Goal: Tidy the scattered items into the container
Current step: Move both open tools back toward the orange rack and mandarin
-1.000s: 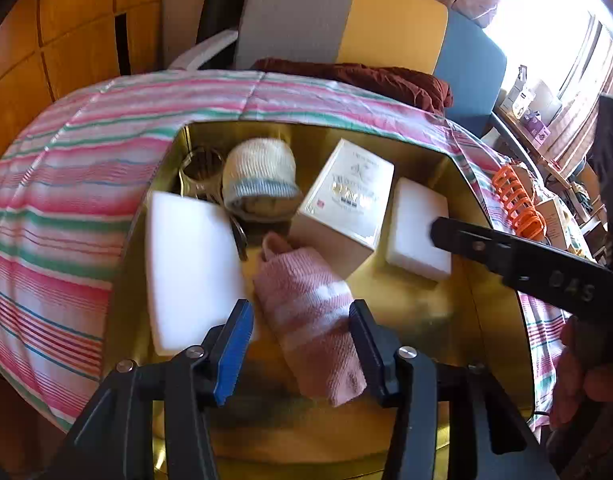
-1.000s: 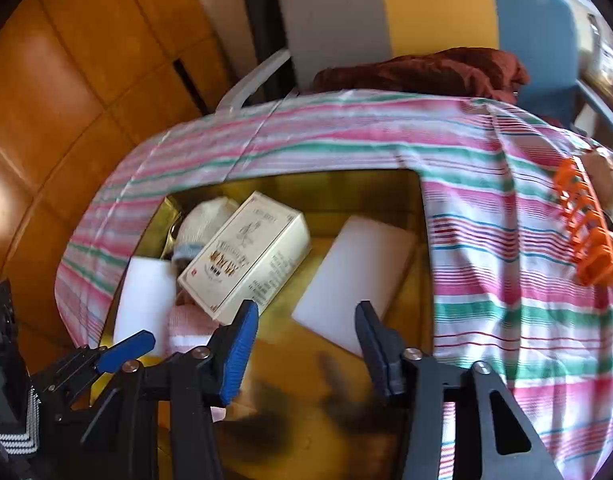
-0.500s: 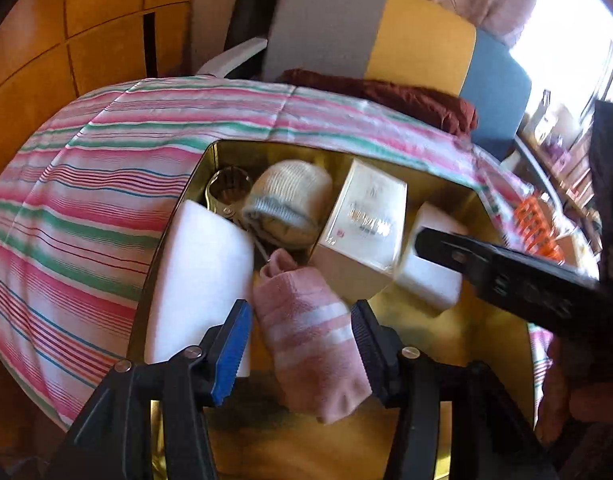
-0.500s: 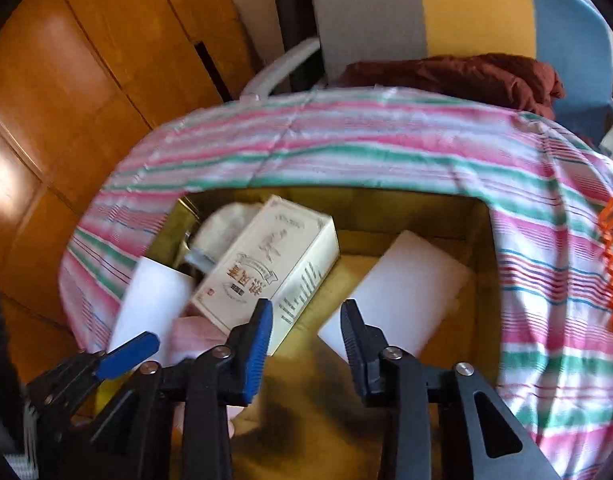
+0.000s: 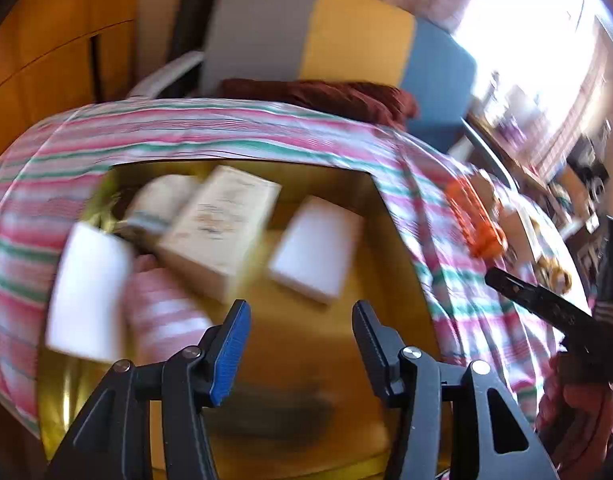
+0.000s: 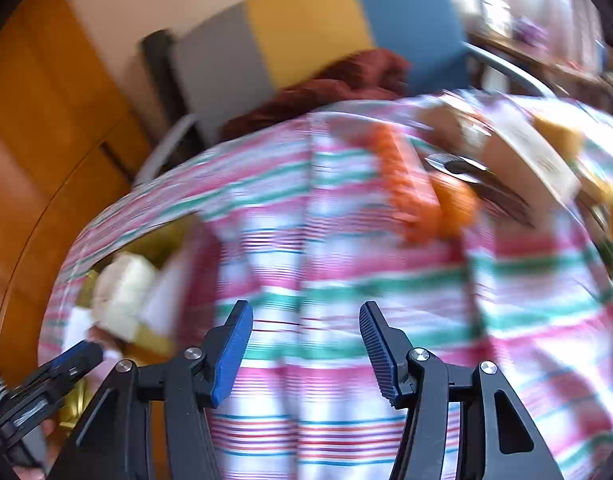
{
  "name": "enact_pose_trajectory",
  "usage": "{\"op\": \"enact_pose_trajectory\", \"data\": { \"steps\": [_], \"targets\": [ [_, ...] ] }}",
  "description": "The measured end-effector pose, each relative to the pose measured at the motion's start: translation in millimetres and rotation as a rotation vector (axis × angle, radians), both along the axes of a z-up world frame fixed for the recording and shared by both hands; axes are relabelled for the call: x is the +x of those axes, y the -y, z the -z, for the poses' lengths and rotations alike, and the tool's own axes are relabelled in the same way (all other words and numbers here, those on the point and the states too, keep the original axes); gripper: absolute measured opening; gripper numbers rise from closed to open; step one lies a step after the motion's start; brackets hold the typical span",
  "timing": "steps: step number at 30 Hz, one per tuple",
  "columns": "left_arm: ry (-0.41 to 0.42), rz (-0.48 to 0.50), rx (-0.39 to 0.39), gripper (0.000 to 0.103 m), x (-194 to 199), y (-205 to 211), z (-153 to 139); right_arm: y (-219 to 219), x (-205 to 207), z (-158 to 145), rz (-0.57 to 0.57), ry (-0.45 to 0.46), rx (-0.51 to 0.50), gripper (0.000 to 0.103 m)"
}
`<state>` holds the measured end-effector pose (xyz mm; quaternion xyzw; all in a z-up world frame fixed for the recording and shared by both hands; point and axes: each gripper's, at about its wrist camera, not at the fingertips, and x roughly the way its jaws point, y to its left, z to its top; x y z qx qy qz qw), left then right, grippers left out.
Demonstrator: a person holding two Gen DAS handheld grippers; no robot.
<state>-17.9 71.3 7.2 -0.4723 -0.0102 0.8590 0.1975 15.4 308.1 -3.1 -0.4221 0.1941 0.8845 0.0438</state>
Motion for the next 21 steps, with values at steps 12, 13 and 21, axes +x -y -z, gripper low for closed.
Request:
{"op": "enact_pose_trajectory", "data": {
  "steps": [12,13,21],
  "targets": [
    [-0.015,0.117,-0.094,0.054,7,-62,-7,-91,-57,-7,0.126,-0.062,0.056,0.063],
    [-0.018,0.117,-0.098,0.054,7,-62,-8,-91,-66,-5,0.106,-0.045,0.062,0.063],
    [-0.002,0.087,-0.089,0.054,2,-56,-5,-65,-98,11,0.0,0.034,0.307,0.053]
  ]
}}
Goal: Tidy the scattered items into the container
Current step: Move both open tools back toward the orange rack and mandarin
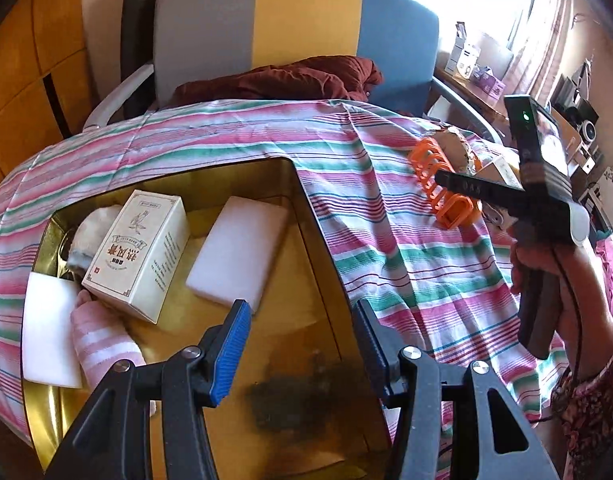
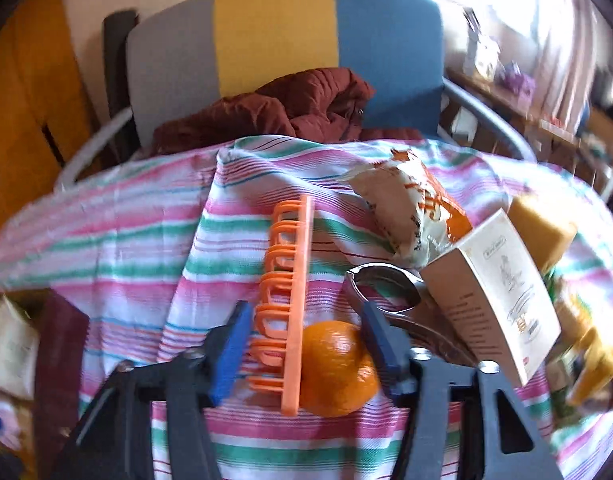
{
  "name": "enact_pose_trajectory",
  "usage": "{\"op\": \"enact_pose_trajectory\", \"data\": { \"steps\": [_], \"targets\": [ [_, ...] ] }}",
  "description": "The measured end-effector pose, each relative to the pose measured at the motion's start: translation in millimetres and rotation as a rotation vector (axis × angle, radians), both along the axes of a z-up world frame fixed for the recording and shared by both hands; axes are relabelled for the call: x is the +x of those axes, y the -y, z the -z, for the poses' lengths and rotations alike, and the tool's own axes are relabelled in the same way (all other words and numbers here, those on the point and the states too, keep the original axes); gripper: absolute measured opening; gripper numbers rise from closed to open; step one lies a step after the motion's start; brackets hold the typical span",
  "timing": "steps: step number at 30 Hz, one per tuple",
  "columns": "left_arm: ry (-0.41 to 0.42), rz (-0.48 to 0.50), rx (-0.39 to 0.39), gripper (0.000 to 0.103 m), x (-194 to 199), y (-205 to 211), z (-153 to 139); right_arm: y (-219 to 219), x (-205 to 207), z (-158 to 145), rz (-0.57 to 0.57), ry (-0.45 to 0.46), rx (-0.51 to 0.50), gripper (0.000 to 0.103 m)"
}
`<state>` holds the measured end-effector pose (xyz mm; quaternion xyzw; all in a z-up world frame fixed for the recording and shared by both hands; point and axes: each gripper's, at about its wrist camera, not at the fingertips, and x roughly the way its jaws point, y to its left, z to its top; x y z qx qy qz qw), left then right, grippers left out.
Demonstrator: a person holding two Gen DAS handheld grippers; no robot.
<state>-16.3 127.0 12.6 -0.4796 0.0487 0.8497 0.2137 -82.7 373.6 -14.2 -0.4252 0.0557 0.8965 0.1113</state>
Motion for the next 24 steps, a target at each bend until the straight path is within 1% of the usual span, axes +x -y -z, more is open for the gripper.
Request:
{"op": "enact_pose_trajectory", "data": {
  "steps": [1,2,4,5,10,12,13,14,15,17,19,21,23,24],
  "targets": [
    [0.0,0.0,0.002,0.054,0,0,0,4,2,-1,-0.019,-0.006,0.012,0.048],
    [-0.001,0.003,0.002,0.054,-1,-1,1,8,7,-3,-0.042,-0.017,0.022,0.04],
    [0.0,0.008,0.003,0.054,0,-3,1,19,17,-7,-0.092,-0.029,0.033,0.03],
    [0.0,0.012,0.006,0.054,0,-4,1,27,23,-9,-0.121,-0.034,0.022,0.028],
    [0.004,0.027,0.007,0.054,2,-7,3,53,58,0,-0.243,-0.007,-0.127,0.028],
    [0.008,0.026,0.014,0.054,2,-7,3,58,75,3,-0.274,-0.013,-0.187,0.033],
    [0.009,0.028,0.017,0.054,1,-8,3,58,84,3,-0.274,-0.025,-0.221,0.039],
    [0.012,0.034,0.024,0.054,0,-10,3,56,92,2,-0.257,-0.046,-0.245,0.044],
    [0.012,0.039,0.029,0.054,0,-12,2,49,100,0,-0.221,-0.073,-0.253,0.046],
    [0.004,0.051,0.028,0.054,-2,-21,0,33,109,-5,-0.139,-0.119,-0.234,0.047],
    [-0.01,0.071,0.03,0.054,-6,-34,-6,17,110,-8,-0.066,-0.14,-0.206,0.048],
    [-0.035,0.099,0.034,0.054,-9,-49,-14,-1,103,-7,-0.004,-0.142,-0.177,0.052],
    [-0.045,0.13,0.028,0.054,-13,-65,-18,-14,92,-4,0.012,-0.129,-0.168,0.059],
    [-0.048,0.147,0.028,0.054,-16,-73,-18,-17,86,-1,0.015,-0.117,-0.166,0.06]
  ]
}}
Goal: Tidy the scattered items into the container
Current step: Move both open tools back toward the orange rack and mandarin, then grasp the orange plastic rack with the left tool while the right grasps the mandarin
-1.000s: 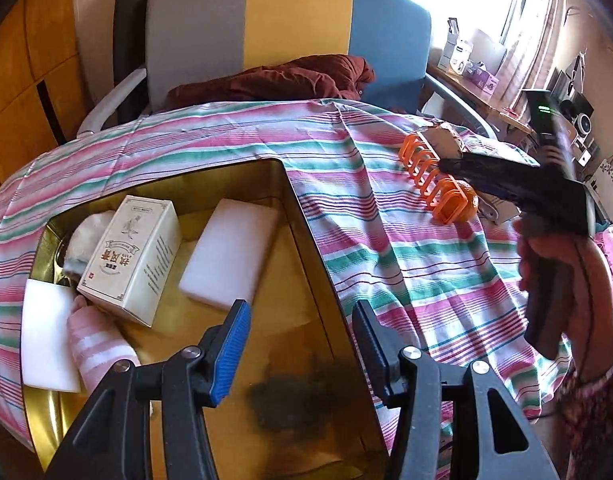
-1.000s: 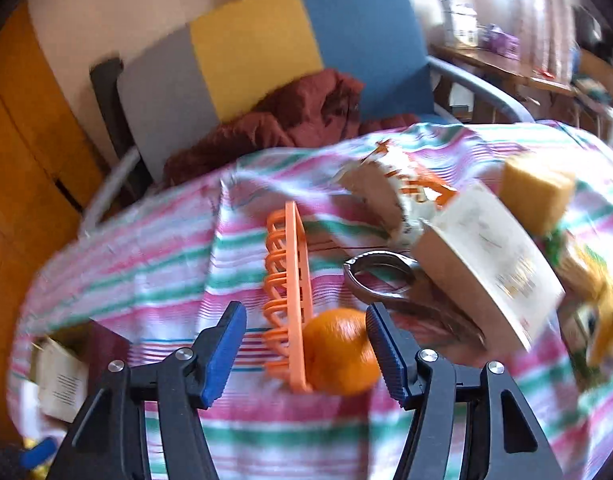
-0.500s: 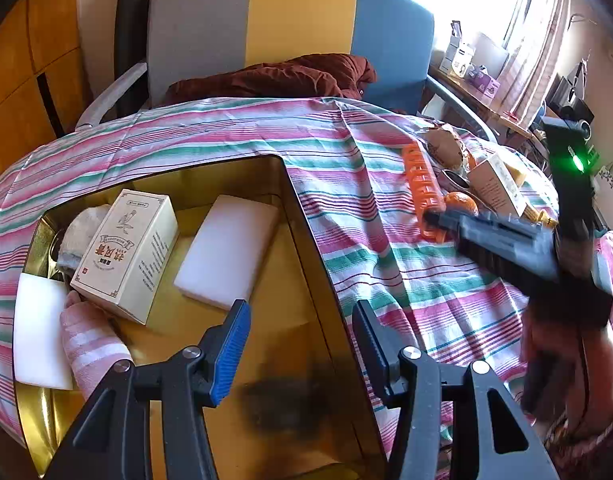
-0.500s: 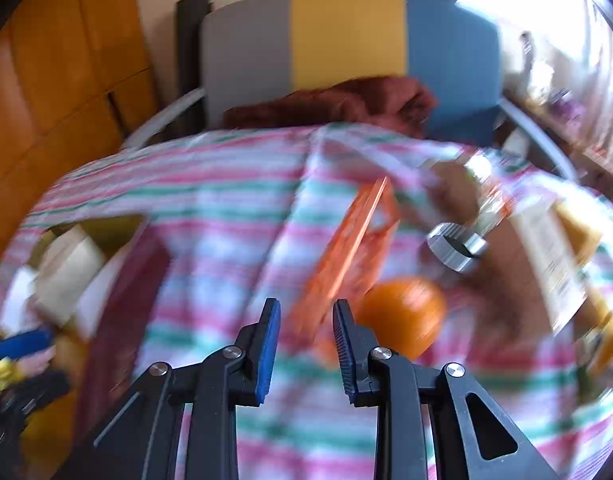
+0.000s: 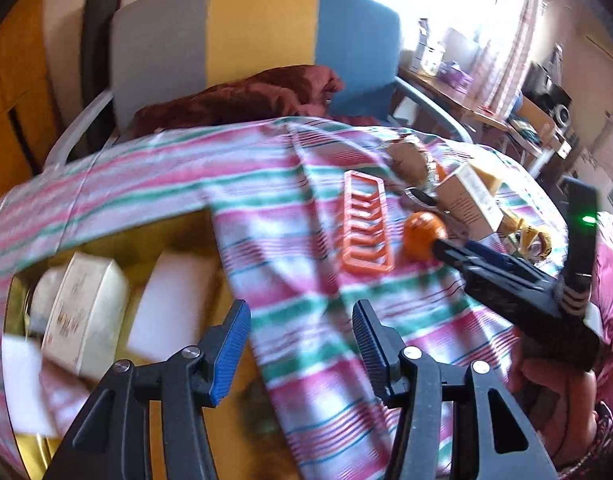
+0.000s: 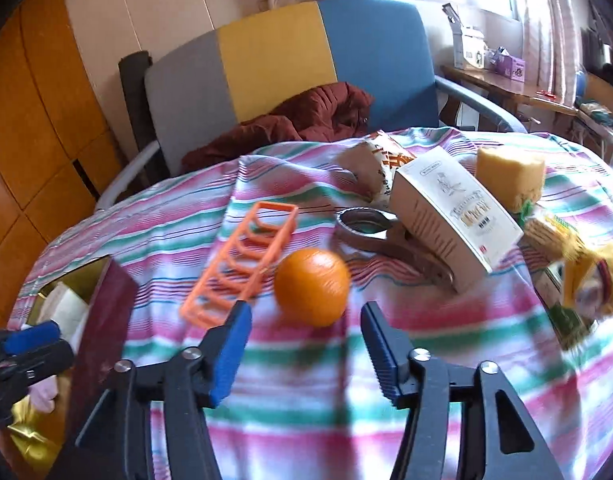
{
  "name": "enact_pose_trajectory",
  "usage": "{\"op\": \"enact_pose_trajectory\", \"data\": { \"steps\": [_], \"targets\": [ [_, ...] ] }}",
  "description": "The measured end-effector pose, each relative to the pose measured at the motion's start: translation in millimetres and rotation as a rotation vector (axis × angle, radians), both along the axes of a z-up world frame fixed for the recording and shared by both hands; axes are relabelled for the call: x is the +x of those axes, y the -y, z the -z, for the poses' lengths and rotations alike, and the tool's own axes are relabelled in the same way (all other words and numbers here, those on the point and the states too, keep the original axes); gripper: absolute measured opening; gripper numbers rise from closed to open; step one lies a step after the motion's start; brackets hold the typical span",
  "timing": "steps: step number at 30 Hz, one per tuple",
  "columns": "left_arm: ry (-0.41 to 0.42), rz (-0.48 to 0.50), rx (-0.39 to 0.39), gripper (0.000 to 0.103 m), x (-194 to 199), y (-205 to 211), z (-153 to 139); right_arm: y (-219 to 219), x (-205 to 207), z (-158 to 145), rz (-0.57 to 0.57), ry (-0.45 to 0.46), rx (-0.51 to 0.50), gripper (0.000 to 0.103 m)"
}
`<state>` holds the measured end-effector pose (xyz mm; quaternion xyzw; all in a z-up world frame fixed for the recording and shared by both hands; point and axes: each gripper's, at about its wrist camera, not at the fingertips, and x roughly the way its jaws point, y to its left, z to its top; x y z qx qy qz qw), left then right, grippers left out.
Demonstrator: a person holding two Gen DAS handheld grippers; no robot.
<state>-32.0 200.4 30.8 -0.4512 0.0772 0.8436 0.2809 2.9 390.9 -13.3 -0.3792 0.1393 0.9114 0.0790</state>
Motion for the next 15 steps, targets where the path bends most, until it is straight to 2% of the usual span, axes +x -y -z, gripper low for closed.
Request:
{"op": "enact_pose_trajectory", "data": {
  "steps": [4,8,11,15],
  "targets": [
    [0.015,0.034,-0.029,0.054,-10,-25,6,-9,-20,11,0.014,0.028,-0.022,0.061],
    [0.032,0.056,-0.037,0.054,-19,-43,14,-13,-33,23,0.014,0.028,-0.094,0.061],
    [0.077,0.074,-0.035,0.055,-28,-58,23,-12,-40,36,0.013,0.03,-0.121,0.055],
    [0.083,0.111,-0.059,0.055,-33,-80,32,-12,-30,37,0.029,0.004,-0.113,0.054]
  ]
}}
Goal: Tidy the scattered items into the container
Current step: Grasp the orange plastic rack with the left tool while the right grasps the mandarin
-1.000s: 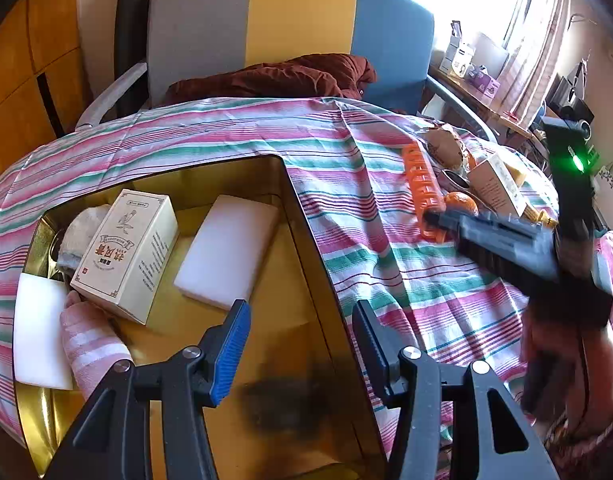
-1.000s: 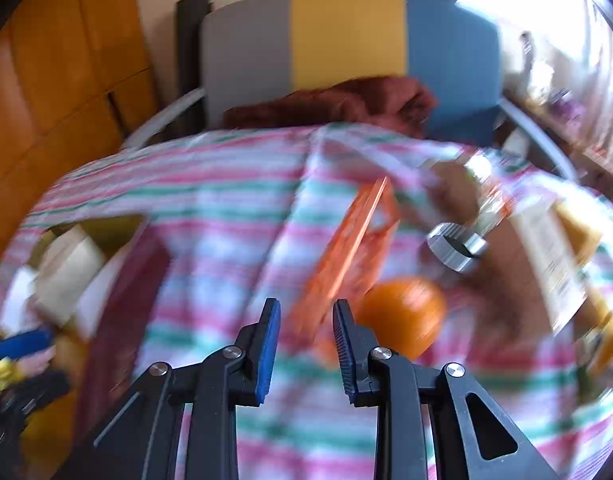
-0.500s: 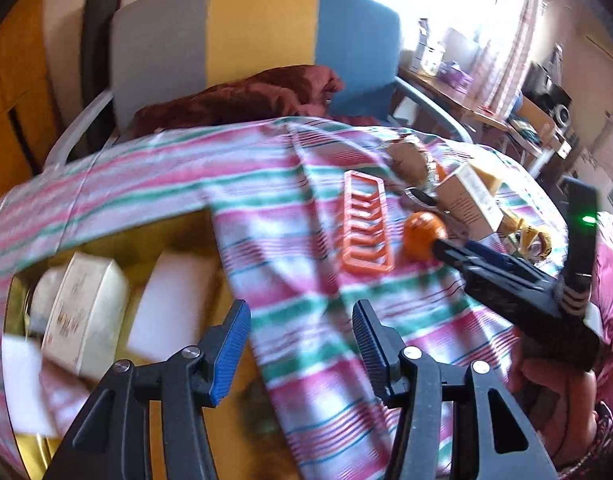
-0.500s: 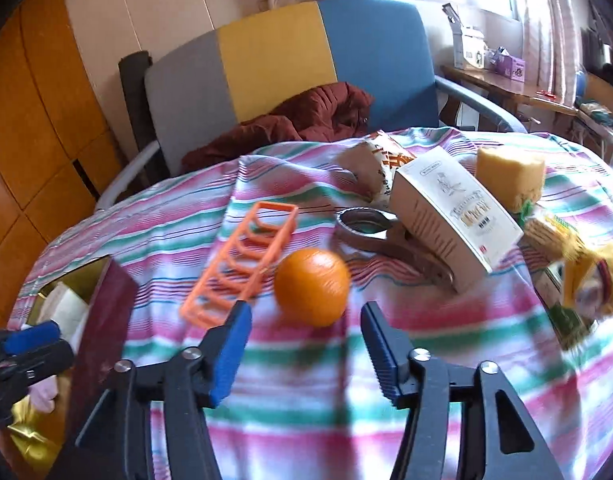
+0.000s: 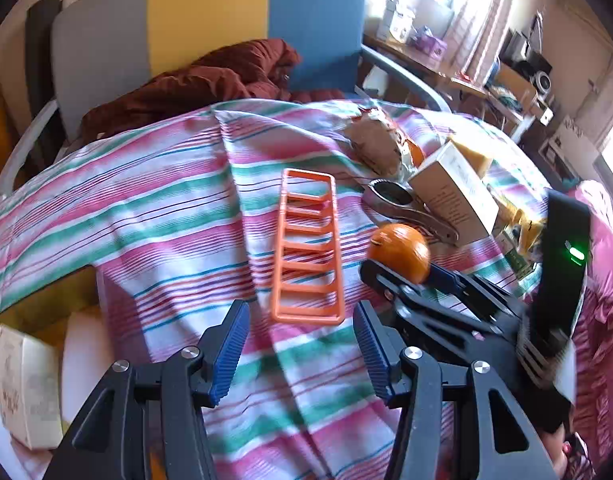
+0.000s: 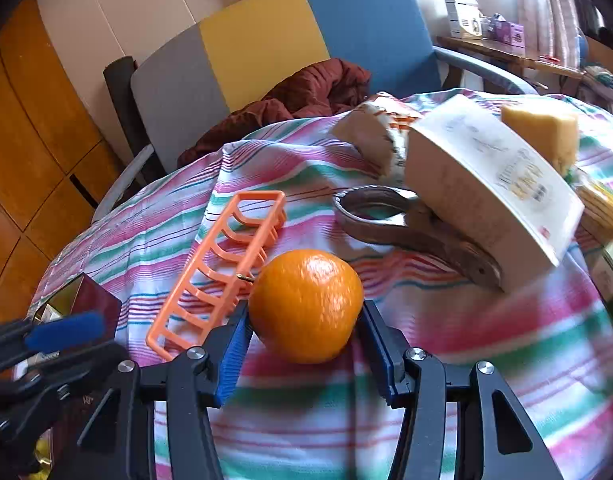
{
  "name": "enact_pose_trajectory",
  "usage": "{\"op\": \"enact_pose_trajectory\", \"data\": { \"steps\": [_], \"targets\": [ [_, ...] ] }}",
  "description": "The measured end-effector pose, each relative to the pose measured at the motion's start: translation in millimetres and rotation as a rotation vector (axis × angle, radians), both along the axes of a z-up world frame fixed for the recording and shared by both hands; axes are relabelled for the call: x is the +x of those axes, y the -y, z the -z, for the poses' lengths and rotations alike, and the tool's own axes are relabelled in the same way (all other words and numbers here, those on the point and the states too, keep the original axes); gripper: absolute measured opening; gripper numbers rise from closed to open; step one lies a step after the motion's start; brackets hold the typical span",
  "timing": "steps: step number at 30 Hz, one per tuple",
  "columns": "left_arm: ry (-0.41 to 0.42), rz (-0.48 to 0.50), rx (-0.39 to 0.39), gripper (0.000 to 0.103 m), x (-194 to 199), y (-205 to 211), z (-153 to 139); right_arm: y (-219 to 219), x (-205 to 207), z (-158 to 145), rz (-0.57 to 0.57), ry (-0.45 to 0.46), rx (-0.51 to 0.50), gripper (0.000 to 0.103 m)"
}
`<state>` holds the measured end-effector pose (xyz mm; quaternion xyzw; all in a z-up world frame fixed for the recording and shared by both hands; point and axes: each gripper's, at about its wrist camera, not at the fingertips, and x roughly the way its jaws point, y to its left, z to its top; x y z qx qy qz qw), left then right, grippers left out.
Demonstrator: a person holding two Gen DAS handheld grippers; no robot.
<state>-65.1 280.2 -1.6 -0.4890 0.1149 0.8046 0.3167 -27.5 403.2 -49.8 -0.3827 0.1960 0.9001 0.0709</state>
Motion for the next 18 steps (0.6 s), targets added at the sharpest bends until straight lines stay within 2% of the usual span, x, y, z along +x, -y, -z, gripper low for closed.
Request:
{"op": "enact_pose_trajectory", "data": {
  "steps": [2,7,11,16,18],
  "targets": [
    [0.018,0.027,-0.016,0.055,-5,-14,6,-5,12,-1,0.035,-0.006,-0.011,0.054],
    [0.047,0.024,-0.035,0.055,-23,-37,20,-18,40,3,0.089,-0.044,-0.054,0.054],
    [0.071,0.035,-0.058,0.055,-32,-49,33,-24,44,4,0.102,-0.053,-0.073,0.054],
    [0.017,0.047,-0.075,0.054,-34,-55,36,-24,43,5,0.102,-0.059,-0.076,0.054],
    [-0.007,0.049,-0.094,0.05,-31,-56,36,-24,43,6,0.101,-0.062,-0.079,0.054]
  ]
}}
